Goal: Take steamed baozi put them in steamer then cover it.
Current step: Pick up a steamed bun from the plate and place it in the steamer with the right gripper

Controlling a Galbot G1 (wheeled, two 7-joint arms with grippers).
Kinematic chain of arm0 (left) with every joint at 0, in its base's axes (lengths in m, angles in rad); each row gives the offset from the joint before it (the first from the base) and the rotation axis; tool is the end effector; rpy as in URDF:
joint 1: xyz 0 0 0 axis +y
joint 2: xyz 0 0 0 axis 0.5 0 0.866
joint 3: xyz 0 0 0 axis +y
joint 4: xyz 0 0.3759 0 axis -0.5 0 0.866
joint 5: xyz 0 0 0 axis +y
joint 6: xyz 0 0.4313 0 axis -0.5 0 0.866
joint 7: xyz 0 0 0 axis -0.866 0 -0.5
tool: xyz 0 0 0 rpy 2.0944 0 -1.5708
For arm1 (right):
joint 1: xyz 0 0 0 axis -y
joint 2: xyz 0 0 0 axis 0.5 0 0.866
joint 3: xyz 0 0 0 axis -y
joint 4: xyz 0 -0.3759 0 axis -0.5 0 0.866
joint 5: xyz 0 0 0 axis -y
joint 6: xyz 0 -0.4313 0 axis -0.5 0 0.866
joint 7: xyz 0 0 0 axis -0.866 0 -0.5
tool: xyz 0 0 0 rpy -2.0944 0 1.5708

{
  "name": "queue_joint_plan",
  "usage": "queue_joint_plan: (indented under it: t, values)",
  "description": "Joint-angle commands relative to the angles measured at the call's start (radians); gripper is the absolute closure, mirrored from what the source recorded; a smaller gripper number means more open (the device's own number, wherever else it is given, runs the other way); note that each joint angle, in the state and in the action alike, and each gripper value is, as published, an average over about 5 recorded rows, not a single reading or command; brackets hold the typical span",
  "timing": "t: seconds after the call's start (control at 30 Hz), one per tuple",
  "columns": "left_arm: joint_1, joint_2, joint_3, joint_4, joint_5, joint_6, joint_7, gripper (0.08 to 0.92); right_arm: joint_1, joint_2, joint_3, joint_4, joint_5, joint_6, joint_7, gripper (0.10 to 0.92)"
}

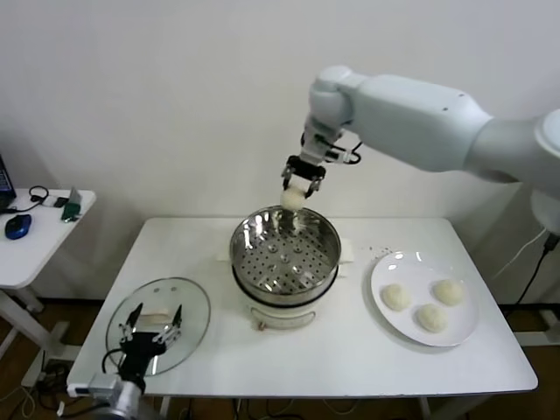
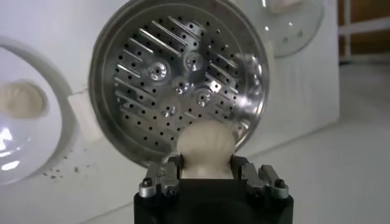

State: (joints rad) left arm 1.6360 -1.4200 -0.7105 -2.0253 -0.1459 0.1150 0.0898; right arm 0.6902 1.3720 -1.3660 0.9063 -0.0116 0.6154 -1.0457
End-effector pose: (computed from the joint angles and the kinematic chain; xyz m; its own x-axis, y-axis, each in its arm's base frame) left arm 0.2202 0.0992 -0.3558 -0.9735 -0.0173 0.2280 -0.0031 0.9980 0.0626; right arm 0.7010 0.1893 0.0100 -0.2323 -0.1871 0.9545 -0.1945 -0.9526 -0.2340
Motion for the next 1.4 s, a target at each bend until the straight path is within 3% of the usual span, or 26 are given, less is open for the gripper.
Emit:
queue_joint_plan:
  t: [0.03,0.27,0.83,0.97,1.2,1.3,1.4]
  values:
    - [0.007,0.005,-0.001,0.000,-0.001,-0.005,0.000,0.177,-0.227,0.141,0.111,-0.256,-0.246,0.113,0.091,0.481]
    - [0.013,0.012,-0.003,0.008,-0.006,-0.014,-0.001,0.177,-0.273,0.154,0.160,-0.362,-0.278,0.145,0.110,0.479]
    - [0.023,0.008,-0.001,0.015,-0.006,-0.025,-0.002,0.177,-0.259,0.142,0.120,-0.336,-0.181,0.165,0.023,0.467]
    - [0.022,0.008,0.000,0.017,-0.006,-0.025,-0.002,0.177,-0.251,0.135,0.110,-0.328,-0.148,0.181,0.013,0.420]
    - [0.017,0.004,0.005,0.019,-0.004,-0.024,-0.002,0.177,-0.222,0.100,0.113,-0.279,-0.102,0.173,0.015,0.244]
    - [0.015,0.004,0.008,0.018,-0.002,-0.023,-0.002,0.177,-0.165,0.065,0.078,-0.233,0.005,0.144,-0.009,0.209]
    - [0.012,0.004,0.013,0.016,0.000,-0.021,-0.001,0.177,-0.042,0.011,-0.039,-0.165,0.234,0.073,-0.057,0.203]
